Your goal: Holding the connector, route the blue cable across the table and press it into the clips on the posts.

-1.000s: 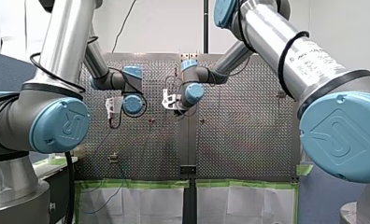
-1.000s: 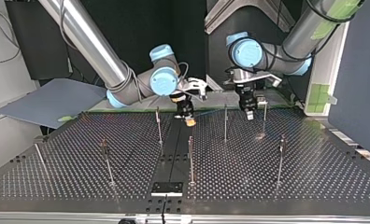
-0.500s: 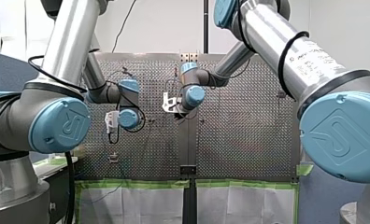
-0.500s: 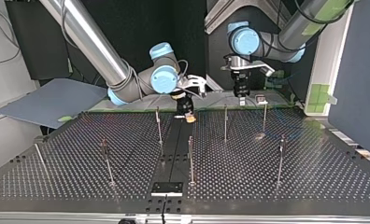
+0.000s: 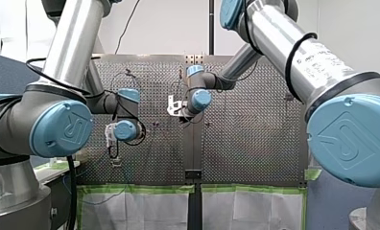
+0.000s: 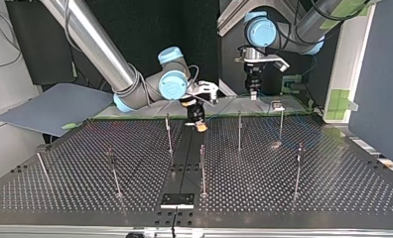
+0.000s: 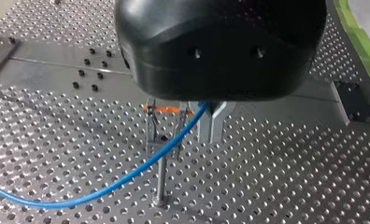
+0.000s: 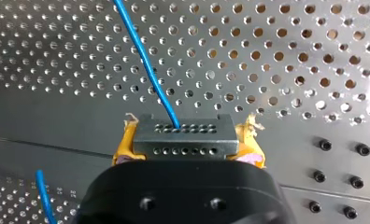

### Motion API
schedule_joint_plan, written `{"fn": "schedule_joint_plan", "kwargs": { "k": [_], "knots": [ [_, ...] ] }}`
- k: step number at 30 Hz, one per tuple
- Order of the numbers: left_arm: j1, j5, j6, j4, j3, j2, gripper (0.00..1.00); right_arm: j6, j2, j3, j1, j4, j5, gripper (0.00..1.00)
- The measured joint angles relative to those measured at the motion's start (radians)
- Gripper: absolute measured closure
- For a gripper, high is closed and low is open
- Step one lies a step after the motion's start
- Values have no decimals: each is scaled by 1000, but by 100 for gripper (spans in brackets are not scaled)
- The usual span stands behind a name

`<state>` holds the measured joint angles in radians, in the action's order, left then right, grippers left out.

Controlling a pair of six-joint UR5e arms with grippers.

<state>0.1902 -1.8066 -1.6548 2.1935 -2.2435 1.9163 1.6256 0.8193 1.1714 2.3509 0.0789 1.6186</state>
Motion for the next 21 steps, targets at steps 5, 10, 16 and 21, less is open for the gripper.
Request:
{"fn": "schedule_joint_plan", "kwargs": {
  "k": [5,10,16,21],
  "knots": [
    [0,17,-11,-1,18,0,100,0,-8,0,-1,10,0,100],
    [-3,23,-18,5,51,1,100,-2,-20,0,-2,12,-1,100],
    [-14,23,-21,16,82,4,100,0,-23,0,-7,23,-2,100],
    [-26,24,-23,27,105,23,100,1,-23,0,-14,38,-2,100]
  ]
}}
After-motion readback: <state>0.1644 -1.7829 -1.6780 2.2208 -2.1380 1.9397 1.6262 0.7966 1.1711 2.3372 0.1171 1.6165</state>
